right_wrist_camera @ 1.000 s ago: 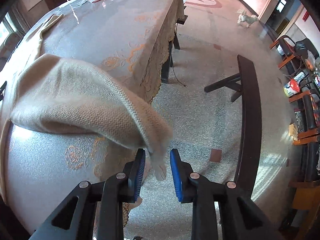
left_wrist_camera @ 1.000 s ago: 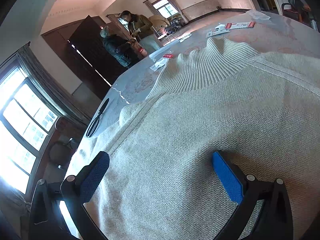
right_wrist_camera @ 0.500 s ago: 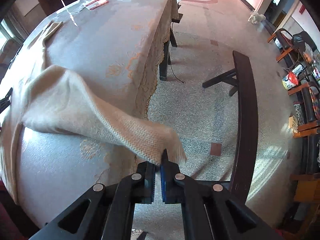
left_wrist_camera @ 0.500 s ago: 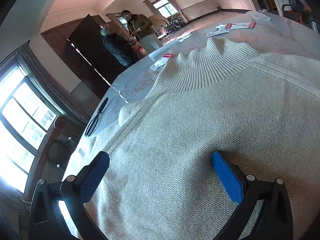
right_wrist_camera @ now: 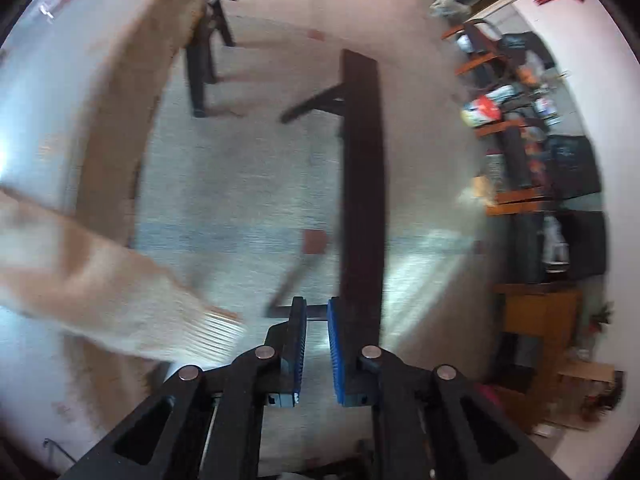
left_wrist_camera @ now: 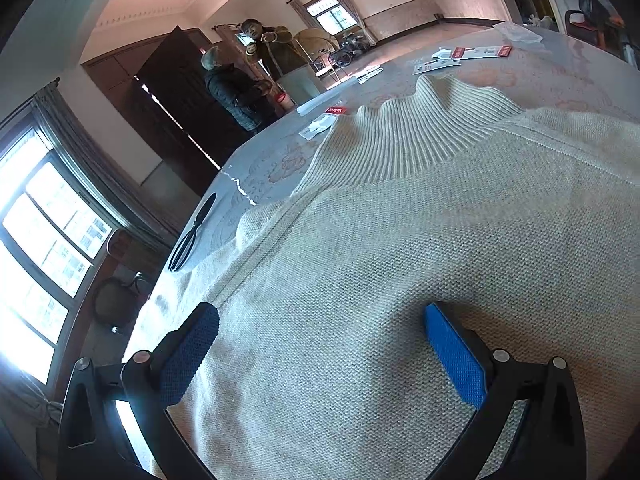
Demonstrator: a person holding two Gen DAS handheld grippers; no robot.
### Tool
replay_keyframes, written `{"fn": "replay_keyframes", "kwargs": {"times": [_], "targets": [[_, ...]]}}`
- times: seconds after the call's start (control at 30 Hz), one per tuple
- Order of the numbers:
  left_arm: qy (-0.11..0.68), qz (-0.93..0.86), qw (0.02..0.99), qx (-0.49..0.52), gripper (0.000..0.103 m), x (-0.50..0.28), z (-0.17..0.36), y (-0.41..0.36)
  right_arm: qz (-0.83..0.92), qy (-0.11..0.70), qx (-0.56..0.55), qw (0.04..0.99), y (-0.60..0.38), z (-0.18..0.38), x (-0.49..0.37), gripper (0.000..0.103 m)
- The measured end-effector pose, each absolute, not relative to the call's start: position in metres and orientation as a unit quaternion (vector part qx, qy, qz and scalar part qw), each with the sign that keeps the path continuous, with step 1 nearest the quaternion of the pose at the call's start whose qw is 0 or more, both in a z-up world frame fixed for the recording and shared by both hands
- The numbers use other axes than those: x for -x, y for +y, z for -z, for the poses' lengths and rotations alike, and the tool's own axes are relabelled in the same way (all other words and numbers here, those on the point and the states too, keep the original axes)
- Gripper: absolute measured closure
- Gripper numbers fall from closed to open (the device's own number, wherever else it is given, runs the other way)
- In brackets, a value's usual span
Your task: Fold clothes
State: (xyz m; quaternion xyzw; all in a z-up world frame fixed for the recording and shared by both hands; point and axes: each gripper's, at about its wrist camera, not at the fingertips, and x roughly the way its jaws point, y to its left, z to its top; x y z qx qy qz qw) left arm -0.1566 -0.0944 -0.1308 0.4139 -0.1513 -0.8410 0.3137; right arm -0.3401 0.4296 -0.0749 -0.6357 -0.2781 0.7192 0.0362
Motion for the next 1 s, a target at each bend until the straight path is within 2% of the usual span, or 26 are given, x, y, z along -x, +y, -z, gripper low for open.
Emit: {"fn": "replay_keyframes", "kwargs": {"times": [0.03,0.13,0.27,0.37,0.47,0.57,0.73,0.83,1.0], "targets": [[-0.147,0.841,0.311,-0.417,0.000,0.155,0.130,-0.096,-0.736,-0.272,0.620,0.021,0.418,0.074,0.337,0.092],[-0.154,0.838,0.318,-0.416,0.000,0.149,0.125,-0.095,-0.780,-0.210,0.578,-0.112,0.352,0.060,0.302,0.087],[-0.165,0.838,0.323,-0.408,0.000,0.135,0.121,-0.092,-0.769,-0.237,0.526,-0.273,0.232,0.066,0.251,0.085],[-0.157,0.835,0.326,-0.414,0.000,0.122,0.122,-0.103,-0.749,-0.252,0.513,-0.335,0.148,0.087,0.235,0.084],[-0.149,0.832,0.330,-0.420,0.000,0.109,0.122,-0.113,-0.718,-0.307,0.525,-0.338,0.101,0.118,0.231,0.085],[-0.142,0.829,0.333,-0.426,0.000,0.096,0.123,-0.124,-0.735,-0.301,0.520,-0.315,0.102,0.117,0.242,0.081],[-0.123,0.827,0.341,-0.429,0.000,0.068,0.121,-0.152,-0.763,-0.306,0.534,-0.200,0.112,0.106,0.257,0.081],[-0.095,0.833,0.351,-0.416,0.000,0.042,0.106,-0.194,-0.787,-0.240,0.511,-0.248,0.087,0.068,0.220,0.081],[-0.024,0.843,0.366,-0.394,0.000,0.015,0.082,-0.296,-0.772,-0.254,0.480,-0.331,-0.019,0.046,0.123,0.080]]}}
